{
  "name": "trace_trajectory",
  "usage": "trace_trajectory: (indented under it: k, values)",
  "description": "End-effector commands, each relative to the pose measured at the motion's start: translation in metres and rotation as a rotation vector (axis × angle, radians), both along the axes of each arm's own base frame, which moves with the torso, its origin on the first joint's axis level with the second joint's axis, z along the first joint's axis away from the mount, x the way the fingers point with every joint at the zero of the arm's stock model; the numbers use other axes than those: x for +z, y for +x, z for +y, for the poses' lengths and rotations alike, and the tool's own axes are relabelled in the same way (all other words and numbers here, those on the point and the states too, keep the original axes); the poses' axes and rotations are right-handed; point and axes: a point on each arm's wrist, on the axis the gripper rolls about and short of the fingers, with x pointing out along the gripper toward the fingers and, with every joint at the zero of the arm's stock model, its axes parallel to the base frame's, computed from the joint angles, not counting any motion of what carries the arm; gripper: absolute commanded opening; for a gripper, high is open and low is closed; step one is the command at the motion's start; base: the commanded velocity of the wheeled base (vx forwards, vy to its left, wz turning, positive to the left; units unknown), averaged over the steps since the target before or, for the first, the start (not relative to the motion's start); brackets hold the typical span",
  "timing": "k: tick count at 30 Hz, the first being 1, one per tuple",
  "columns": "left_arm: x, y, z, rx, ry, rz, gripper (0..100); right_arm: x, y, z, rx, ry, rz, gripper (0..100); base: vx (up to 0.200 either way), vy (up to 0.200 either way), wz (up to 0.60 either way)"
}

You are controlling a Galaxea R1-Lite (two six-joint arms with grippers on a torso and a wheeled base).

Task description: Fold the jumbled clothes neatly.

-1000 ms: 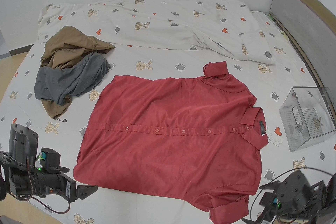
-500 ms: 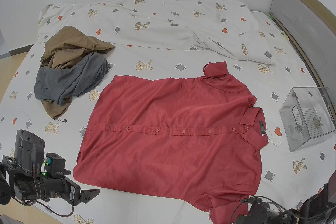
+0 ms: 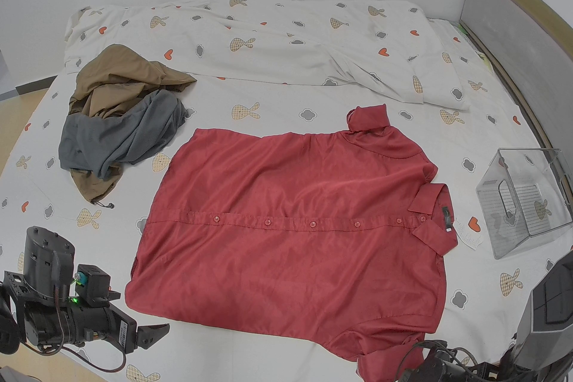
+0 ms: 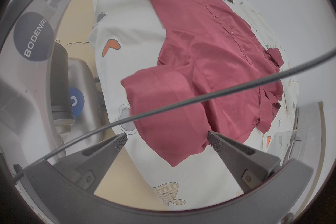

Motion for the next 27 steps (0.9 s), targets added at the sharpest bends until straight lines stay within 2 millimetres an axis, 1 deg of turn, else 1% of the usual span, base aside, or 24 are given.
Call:
trace_trajectory:
  k: [1, 7, 9, 12, 15, 19, 21, 22, 27]
  values:
    - [0.000, -0.001, 0.000, 0.000, 0.000, 0.000, 100, 0.007, 0.008, -0.005, -0.036, 0.022, -0.023, 100, 0.000, 0.000, 0.00]
    - [-0.001, -0.001, 0.000, 0.000, 0.001, 0.001, 100, 0.021, 0.023, -0.006, -0.093, 0.090, -0.076, 100, 0.000, 0.000, 0.00]
    - [-0.001, -0.001, 0.000, 0.000, 0.001, 0.001, 100, 0.021, 0.024, -0.006, -0.100, 0.092, -0.078, 100, 0.000, 0.000, 0.00]
    - [-0.001, -0.001, 0.001, 0.001, 0.000, 0.000, 100, 0.019, 0.032, -0.007, -0.139, 0.086, -0.078, 100, 0.000, 0.000, 0.00]
    - [0.000, -0.002, 0.001, 0.001, -0.002, -0.004, 100, 0.017, 0.034, -0.006, -0.144, 0.081, -0.075, 100, 0.000, 0.000, 0.00]
    - [-0.001, -0.004, 0.002, 0.000, 0.000, -0.003, 100, 0.021, 0.041, -0.005, -0.159, 0.095, -0.096, 100, 0.000, 0.000, 0.00]
    - [-0.001, -0.004, 0.002, 0.000, 0.000, -0.003, 100, 0.021, 0.041, -0.005, -0.159, 0.095, -0.096, 100, 0.000, 0.000, 0.00]
    - [-0.001, -0.004, 0.002, 0.001, -0.001, -0.001, 100, 0.028, 0.042, -0.005, -0.158, 0.121, -0.117, 100, 0.000, 0.000, 0.00]
    - [-0.001, -0.004, 0.002, 0.001, -0.001, -0.003, 100, 0.027, 0.043, -0.005, -0.162, 0.119, -0.116, 100, 0.000, 0.000, 0.00]
